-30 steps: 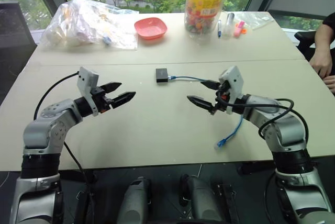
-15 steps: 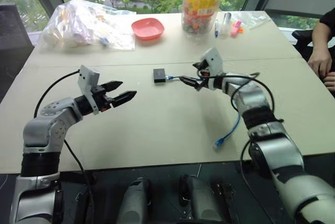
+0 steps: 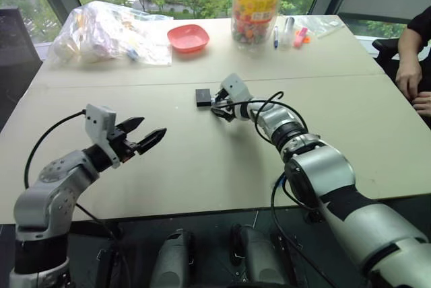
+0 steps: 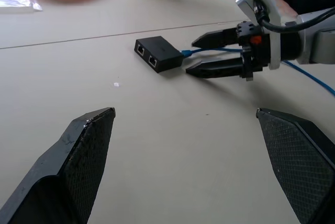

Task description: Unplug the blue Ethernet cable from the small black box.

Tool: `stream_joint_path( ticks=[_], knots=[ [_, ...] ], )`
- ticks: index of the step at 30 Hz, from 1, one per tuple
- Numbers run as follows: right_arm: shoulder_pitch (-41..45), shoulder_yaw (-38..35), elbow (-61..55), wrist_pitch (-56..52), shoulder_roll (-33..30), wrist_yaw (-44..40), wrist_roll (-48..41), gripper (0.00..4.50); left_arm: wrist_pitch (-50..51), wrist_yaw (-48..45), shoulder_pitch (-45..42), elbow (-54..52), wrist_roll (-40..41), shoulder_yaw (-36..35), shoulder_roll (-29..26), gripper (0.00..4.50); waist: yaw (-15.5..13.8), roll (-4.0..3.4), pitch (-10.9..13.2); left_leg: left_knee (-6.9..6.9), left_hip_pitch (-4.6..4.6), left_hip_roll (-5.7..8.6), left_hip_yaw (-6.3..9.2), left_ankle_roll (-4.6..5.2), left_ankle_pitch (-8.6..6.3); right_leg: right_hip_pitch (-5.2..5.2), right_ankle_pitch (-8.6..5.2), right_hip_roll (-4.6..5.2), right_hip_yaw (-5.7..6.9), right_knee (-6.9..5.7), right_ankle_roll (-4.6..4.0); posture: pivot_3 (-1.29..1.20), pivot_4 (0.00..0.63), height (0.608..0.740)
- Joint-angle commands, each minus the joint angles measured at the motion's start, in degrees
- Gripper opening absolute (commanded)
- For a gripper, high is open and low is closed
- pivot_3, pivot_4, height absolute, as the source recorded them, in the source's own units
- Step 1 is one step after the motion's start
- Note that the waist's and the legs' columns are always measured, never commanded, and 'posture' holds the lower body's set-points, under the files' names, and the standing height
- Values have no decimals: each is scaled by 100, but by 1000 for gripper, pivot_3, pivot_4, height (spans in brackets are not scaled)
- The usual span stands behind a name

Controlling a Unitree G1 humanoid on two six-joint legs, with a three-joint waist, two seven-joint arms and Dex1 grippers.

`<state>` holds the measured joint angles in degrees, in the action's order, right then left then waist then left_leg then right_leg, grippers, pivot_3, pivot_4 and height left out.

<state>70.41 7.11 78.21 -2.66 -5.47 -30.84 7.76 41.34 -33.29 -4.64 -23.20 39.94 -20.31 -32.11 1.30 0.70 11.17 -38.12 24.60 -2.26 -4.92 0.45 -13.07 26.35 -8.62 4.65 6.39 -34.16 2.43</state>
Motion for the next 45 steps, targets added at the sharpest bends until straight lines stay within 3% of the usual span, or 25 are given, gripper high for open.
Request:
stream_joint_path(
  ticks=[1, 4, 9, 15, 22, 28, 34, 42, 45],
  knots=[
    [-120, -63, 110, -183, 168, -397, 174, 1592, 117, 229, 251, -536, 283, -403, -69, 4500, -5, -1, -1, 0, -8, -3, 0, -1, -1, -7, -1, -2, 0, 0, -1, 0, 150, 740],
    [-147, -88, 106, -259, 186, -739, 263, 43, 183, 267, 396, -625, 347, -469, -183, 4500, 3, 2, -4, 0, -13, -5, -1, -6, -4, -11, -2, -2, 0, 1, -5, 0, 150, 740],
    [-24, -220, 41, -140, 128, -980, 295, 11, 154, 262, 181, -381, 345, -313, -262, 4500, 15, 1, -4, 2, -15, -11, -3, -8, -5, -9, -6, -10, 1, 1, -14, 0, 150, 740],
    [294, -124, -295, 1012, -192, 109, 569, 11, 39, 66, -669, 521, 401, -199, -254, 4500, 5, -2, -1, 5, -6, -11, -5, -4, -2, 2, -7, -12, 1, 0, -16, 0, 150, 740],
    [-70, 468, -1258, 2479, -744, 743, 1130, 11, -96, -783, -2628, 2654, 152, 428, -197, 4500, -39, 0, 1, 5, 14, 20, -4, -2, 1, 9, -8, 1, 1, 7, -10, 0, 150, 740],
    [-795, 826, -2639, 3205, -1453, 959, 1579, 11, -860, -2034, -4775, 5548, -480, 1132, 399, 4500, -73, 7, 3, 11, 19, 40, -15, 1, 3, 4, -1, 6, 4, 6, 20, 0, 150, 740],
    [-1357, 777, -3716, 3332, -1829, 1150, 1620, 11, -1699, -2641, -6294, 8178, -994, 1016, 855, 4500, 33, 11, 6, 12, 23, 40, -24, 2, 4, 14, 0, 3, 2, 6, 24, 0, 150, 740],
    [-1905, 667, -5074, 2767, -2001, 1174, 1653, 11, -2138, -3024, -7047, 9379, -1396, 824, 1113, 4500, 108, 17, 10, 14, 22, 36, -17, 2, 4, 15, -1, 1, 3, 0, 24, 0, 150, 740],
    [-2074, 673, -5508, 2498, -1979, 1133, 1664, 0, -2116, -3164, -7131, 9468, -1426, 707, 1186, 3782, 98, 18, 9, 13, 22, 36, -12, 2, 4, 14, -1, 4, 3, 1, 24, 0, 150, 740]
  ],
)
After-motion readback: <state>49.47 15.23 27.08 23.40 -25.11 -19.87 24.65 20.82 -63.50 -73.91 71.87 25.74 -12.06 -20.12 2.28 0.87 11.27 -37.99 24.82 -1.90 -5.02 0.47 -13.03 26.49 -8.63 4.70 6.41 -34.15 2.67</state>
